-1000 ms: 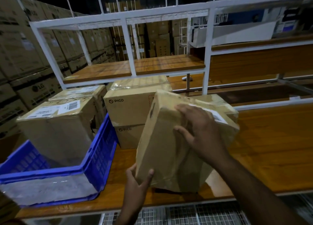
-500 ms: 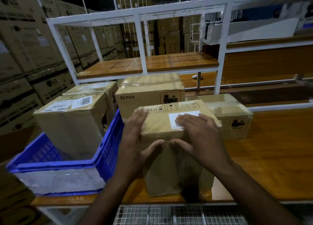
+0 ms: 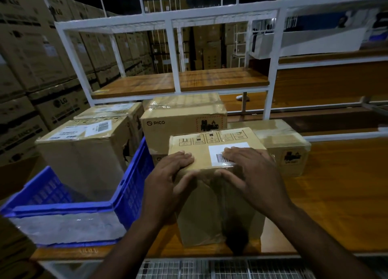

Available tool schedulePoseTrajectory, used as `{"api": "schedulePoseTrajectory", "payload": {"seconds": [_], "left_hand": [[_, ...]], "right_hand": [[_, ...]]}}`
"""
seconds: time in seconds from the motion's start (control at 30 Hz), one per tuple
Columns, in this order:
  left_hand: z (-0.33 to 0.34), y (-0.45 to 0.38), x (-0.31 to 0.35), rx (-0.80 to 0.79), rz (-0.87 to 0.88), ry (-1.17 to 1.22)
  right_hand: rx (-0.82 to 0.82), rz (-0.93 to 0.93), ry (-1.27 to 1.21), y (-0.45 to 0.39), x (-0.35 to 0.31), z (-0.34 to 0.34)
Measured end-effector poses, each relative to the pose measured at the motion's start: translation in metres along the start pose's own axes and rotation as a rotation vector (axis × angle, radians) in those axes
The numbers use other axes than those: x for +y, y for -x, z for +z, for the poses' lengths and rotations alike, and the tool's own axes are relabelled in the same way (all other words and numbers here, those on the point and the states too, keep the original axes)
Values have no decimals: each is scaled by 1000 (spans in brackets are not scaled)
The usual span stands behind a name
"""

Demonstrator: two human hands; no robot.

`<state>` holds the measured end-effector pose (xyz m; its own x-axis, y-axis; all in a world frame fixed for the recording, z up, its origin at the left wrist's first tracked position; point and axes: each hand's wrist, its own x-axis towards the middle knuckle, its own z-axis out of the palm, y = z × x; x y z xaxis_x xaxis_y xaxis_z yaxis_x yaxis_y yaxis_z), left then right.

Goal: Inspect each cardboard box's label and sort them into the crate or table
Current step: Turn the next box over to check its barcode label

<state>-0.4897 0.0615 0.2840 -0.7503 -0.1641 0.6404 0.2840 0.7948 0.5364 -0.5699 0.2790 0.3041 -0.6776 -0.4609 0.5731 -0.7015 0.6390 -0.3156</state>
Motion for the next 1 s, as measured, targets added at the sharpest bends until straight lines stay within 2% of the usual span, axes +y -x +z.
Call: {"api": "schedulePoseTrajectory", "payload": {"seconds": [0.1, 0.17, 0.27, 0.37, 0.57, 0.67, 0.8, 1.0], "left_hand": [[-4, -3, 4, 87, -159, 150], [-8, -5, 1, 102, -343, 216], [-11, -5, 1, -89, -597, 445], [-8, -3, 5, -166, -552, 459], [-2, 24, 13, -76, -426, 482], [7, 52, 8, 12, -394, 360], [8, 71, 11, 91, -372, 253], [1, 76, 12, -29, -272, -64]], "right_hand": [[46, 128, -125, -7, 11, -9], [115, 286, -113, -11, 22, -15], [-15, 563, -410, -10, 27, -19], [-18, 556, -528, -1, 26, -20], [66, 458, -549, 32, 29, -33], [22, 424, -516, 60, 32, -29], [45, 444, -508, 86, 30, -30], [-59, 417, -402, 104, 24, -29]]}}
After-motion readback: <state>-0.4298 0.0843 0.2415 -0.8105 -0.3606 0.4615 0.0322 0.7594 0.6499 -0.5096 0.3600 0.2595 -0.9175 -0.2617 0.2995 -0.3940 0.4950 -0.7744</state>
